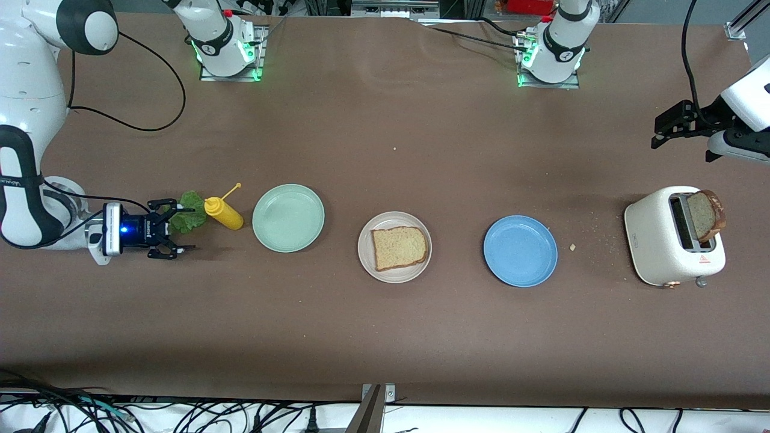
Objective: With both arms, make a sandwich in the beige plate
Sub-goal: 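Grasp the yellow squeeze bottle with the right gripper and lift it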
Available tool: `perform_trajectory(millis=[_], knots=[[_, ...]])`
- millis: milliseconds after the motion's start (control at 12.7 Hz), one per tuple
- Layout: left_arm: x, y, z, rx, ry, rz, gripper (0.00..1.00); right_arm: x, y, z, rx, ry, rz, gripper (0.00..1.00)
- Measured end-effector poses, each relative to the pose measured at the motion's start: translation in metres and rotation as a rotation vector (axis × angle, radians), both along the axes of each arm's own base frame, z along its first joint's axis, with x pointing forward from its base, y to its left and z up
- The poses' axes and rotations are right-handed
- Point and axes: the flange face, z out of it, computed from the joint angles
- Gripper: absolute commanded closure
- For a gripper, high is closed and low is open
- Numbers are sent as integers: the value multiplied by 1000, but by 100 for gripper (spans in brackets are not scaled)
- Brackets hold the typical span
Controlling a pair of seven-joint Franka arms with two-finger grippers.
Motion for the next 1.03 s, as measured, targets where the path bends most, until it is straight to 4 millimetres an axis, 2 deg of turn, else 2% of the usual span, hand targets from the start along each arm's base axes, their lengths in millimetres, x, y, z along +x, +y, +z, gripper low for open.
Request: perform_trajectory(millis=[394, 710, 1025], knots=[[0, 0, 0, 0, 0, 1, 0, -13, 24, -16, 23, -12, 38, 0], [0, 1, 0, 0, 0, 1, 0, -22, 28, -24, 35, -45, 55, 0], [0, 1, 0, 0, 0, 1, 0, -21, 37, -24, 43, -64, 75, 0]])
